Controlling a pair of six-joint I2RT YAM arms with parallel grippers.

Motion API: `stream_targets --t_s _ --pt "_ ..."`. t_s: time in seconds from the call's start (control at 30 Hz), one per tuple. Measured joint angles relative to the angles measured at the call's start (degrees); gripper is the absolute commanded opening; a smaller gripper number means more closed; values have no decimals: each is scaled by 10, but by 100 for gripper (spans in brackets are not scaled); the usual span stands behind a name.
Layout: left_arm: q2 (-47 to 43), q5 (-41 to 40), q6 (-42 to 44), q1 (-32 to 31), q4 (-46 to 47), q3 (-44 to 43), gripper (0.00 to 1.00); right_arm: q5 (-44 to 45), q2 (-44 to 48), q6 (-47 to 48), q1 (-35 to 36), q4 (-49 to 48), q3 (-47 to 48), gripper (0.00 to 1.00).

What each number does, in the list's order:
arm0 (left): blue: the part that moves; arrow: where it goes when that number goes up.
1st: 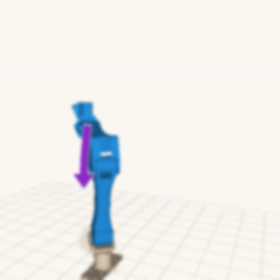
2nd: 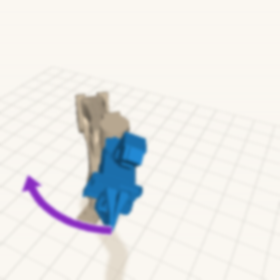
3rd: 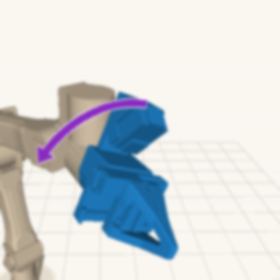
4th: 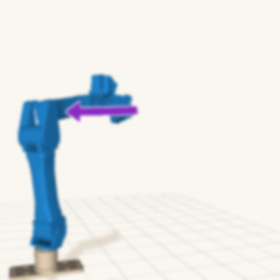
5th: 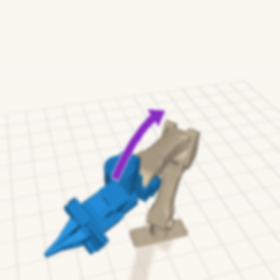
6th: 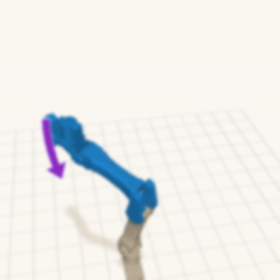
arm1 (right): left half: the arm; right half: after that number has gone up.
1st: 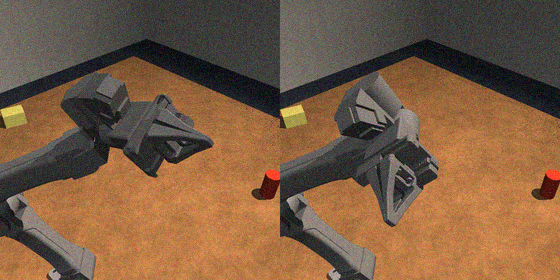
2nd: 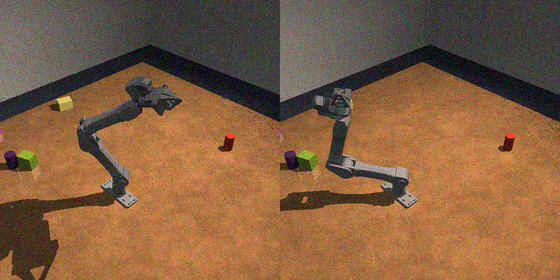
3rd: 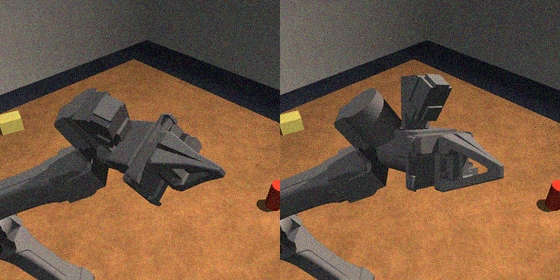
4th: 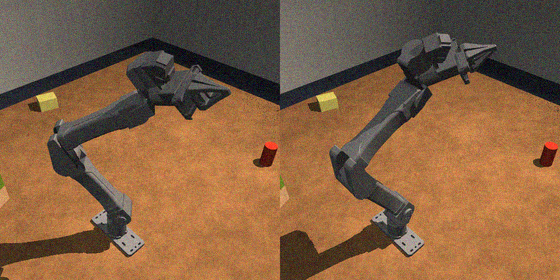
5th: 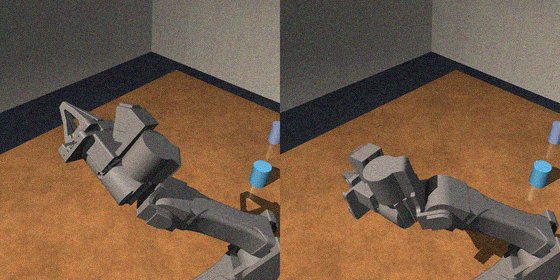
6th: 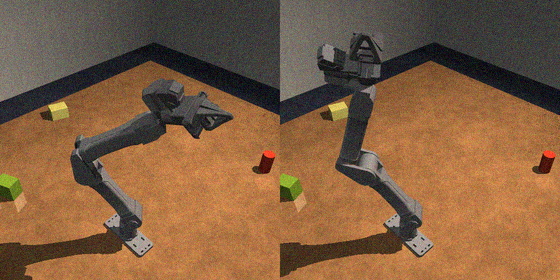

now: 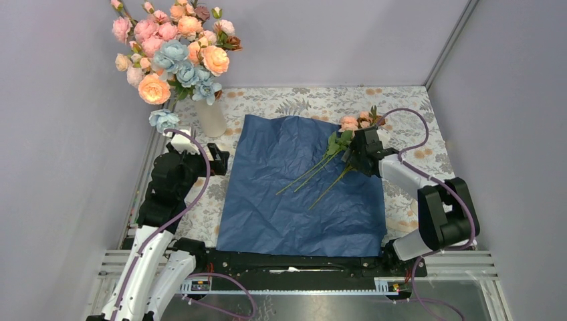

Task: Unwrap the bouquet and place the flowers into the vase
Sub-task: Insert the fake flower into the vase, then pick up the fake flower from the wrapping paper.

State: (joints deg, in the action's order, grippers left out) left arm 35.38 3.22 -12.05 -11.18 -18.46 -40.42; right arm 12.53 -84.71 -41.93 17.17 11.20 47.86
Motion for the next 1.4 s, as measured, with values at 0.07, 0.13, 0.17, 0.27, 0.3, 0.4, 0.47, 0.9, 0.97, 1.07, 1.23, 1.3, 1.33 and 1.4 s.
stream_targets --t_s 0.07,0.13,0.17,0.27,0.3,0.4,0.47,0.9,0.97,1.07,1.23,1.3,1.33,1.4 --pt "0 0 0 0 -3 0 99 5 -15 -5 0 -2 7 72" --pt "0 0 0 0 -4 0 99 14 -24 -10 -1 -3 8 71" --pt "0 0 0 0 -4 0 99 17 -26 -12 -1 -3 8 71" --pt "0 0 0 0 -5 0 99 30 -37 -17 -1 -3 10 70" --pt "0 0 0 0 -5 0 99 32 -42 -17 -2 -4 12 69" --pt "0 0 0 0 -6 0 99 35 -65 -19 -3 -4 22 65" --pt "0 0 0 0 -8 0 99 35 -80 -21 -4 -8 26 62" --pt "0 0 0 0 -12 0 99 35 -111 -37 -22 -31 33 9" --pt "0 0 0 0 -12 0 99 35 -107 -38 -25 -31 32 4" --pt "0 0 0 0 -12 0 99 42 -79 -38 -28 -30 21 0" --pt "0 0 0 0 -12 0 99 76 26 -33 -33 -20 -1 0" --pt "0 0 0 0 -12 0 99 96 70 -29 -34 -9 -5 0" --pt "-1 0 0 0 -12 0 99 108 95 -26 -35 -4 -8 0" --pt "-2 1 0 0 -12 0 98 127 142 -19 -36 7 -17 0"
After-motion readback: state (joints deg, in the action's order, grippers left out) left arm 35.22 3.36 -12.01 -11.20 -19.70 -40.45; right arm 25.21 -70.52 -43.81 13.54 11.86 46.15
